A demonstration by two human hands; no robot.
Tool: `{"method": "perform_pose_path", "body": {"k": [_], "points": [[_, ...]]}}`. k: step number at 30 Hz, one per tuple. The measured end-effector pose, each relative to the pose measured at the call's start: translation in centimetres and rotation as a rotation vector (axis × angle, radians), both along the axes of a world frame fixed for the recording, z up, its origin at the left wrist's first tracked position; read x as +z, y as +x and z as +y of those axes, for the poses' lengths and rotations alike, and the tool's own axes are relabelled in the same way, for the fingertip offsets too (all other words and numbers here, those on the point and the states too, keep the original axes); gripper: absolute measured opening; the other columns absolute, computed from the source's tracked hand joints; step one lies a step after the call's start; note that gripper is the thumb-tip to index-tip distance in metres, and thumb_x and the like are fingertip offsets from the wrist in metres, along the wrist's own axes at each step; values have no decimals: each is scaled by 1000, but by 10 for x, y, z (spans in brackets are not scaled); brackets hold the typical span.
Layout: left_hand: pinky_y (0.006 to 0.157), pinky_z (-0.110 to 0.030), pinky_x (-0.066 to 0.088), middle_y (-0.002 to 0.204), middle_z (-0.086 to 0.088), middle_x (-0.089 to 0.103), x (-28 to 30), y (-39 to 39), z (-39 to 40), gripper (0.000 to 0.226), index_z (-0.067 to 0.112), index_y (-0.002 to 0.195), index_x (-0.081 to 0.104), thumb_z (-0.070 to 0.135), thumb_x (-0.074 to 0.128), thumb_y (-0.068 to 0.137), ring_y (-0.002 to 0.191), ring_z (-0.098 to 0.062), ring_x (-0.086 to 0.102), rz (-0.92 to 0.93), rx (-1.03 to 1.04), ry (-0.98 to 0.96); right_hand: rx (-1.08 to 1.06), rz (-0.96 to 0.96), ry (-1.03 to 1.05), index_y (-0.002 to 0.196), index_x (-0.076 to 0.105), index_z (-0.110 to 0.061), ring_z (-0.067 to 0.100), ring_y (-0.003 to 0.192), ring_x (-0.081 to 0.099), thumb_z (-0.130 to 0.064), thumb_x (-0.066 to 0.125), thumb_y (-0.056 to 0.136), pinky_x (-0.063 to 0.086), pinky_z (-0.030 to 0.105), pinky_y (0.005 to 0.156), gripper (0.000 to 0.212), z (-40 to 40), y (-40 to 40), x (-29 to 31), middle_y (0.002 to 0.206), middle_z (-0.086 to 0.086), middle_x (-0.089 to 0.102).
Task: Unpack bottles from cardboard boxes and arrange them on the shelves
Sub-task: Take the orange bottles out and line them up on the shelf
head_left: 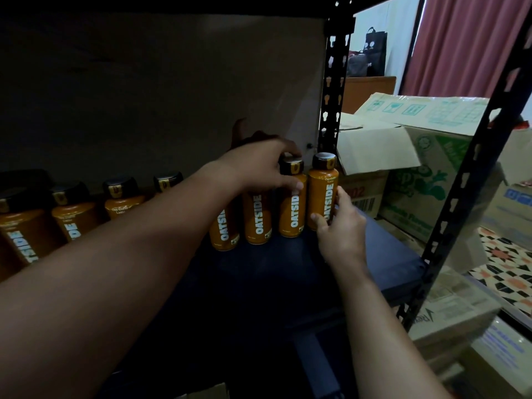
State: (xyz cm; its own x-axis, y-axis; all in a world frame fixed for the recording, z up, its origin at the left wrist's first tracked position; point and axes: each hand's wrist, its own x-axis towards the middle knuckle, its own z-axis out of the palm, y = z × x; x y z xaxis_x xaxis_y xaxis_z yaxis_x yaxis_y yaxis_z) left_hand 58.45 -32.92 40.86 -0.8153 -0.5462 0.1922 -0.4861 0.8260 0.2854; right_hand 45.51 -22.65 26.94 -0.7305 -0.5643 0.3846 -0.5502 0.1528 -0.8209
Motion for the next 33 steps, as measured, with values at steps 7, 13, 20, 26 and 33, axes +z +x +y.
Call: {"method": "perform_pose_path", "body": {"k": [7, 13, 20, 26, 33], "points": [[75, -22, 41, 146, 6, 53, -3, 2, -1, 69, 37, 148, 44, 46, 75, 87, 112, -6, 51, 15, -16, -16, 7, -4, 10, 158, 30, -22, 22, 137, 48, -18, 70, 94, 43, 40, 109, 75, 1, 0, 1, 147, 5, 52], [94, -27, 39, 156, 4, 43, -6, 6, 5, 77, 34, 155, 33, 46, 72, 90, 139, -18, 45, 10, 14, -76, 6, 35, 34, 159, 25, -21, 24, 139, 44, -20, 71, 94, 42, 42, 110, 80, 4, 2, 3, 148, 5, 48], [118, -61, 16, 154, 3, 40, -30, 52, 34, 76, 40, 156, 26, 55, 64, 93, 145, -20, 32, 90, 103, -327, -7, 133, 57, 159, 24, -10, 27, 134, 46, -20, 70, 95, 36, 26, 99, 79, 38, 11, 2, 147, 13, 46], [116, -43, 12, 137, 8, 53, -68, 139, 89, 51, 33, 143, 50, 44, 65, 95, 138, -16, 38, 282, 76, -396, 77, 344, -51, 141, 49, -11, 24, 109, 56, -23, 68, 95, 50, 37, 92, 52, 90, 68, -12, 121, 9, 56], [79, -31, 42, 93, 2, 61, -151, 243, 177, 16, 13, 110, 66, 18, 69, 94, 88, -18, 56, 561, 133, -396, 443, 565, -122, 105, 59, -11, 16, 80, 52, -20, 70, 94, 48, 31, 71, 18, 137, 189, -56, 89, -1, 52]]}}
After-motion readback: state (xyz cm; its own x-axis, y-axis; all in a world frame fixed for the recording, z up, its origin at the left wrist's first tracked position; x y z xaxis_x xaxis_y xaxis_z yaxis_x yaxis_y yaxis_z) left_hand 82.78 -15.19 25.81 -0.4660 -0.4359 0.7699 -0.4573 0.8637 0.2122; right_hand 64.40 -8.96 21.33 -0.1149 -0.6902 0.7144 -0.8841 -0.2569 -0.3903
